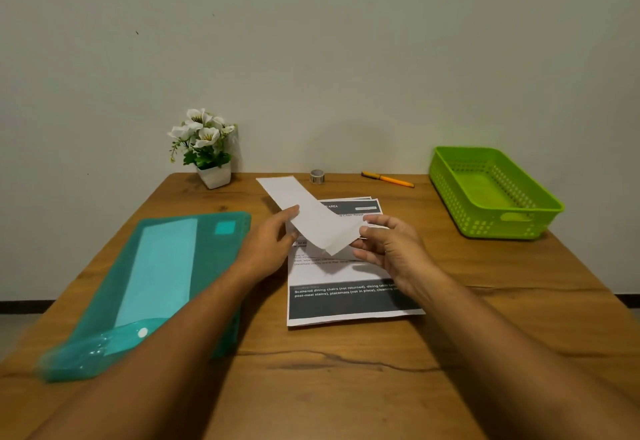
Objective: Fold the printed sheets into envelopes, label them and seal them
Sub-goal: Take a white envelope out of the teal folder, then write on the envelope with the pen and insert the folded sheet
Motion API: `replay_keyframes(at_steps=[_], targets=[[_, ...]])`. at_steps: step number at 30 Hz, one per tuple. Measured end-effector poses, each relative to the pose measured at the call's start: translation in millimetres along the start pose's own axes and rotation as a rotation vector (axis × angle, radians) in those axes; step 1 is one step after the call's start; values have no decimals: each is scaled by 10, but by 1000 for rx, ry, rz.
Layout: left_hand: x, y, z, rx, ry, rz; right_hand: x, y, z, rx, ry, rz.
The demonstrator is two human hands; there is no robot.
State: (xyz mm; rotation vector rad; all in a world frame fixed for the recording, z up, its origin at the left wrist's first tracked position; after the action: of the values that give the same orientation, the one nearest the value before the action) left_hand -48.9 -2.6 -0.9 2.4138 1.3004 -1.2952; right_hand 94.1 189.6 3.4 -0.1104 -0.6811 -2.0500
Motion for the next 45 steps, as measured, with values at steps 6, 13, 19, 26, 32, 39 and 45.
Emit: replay_keyframes(at_steps=[6, 13, 19, 26, 32, 39, 45], targets=[[-3, 16, -44, 17, -239, -19, 83, -215, -34, 3, 88, -50], [223, 72, -445, 338, -270, 61, 213, -334, -70, 51, 91, -59], [362, 46, -482, 315, -359, -47, 168, -304, -30, 39, 135, -53], [407, 102, -391, 269, -321, -126, -111, -251, 206, -227, 700, -151], [412, 112, -344, 223, -301, -148, -192, -332, 294, -357, 1405, -143], [417, 126, -375, 248, -359, -154, -11, -444, 306, -255, 1691, -77], [422, 120, -352, 236, -381, -150, 73, -547, 371, -213, 1799, -97]])
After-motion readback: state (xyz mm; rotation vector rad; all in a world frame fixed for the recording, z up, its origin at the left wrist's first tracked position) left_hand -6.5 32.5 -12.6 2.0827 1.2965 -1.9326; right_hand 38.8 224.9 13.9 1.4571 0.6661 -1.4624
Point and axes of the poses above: each hand's wrist, its own y-axis away from the middle knuckle, its own x-axis out of the palm, z = x × y, the point moved 4 cm from there along -y, towards the middle knuckle, and after that the axes turned 11 degrees about x, right-handed, at the moved point
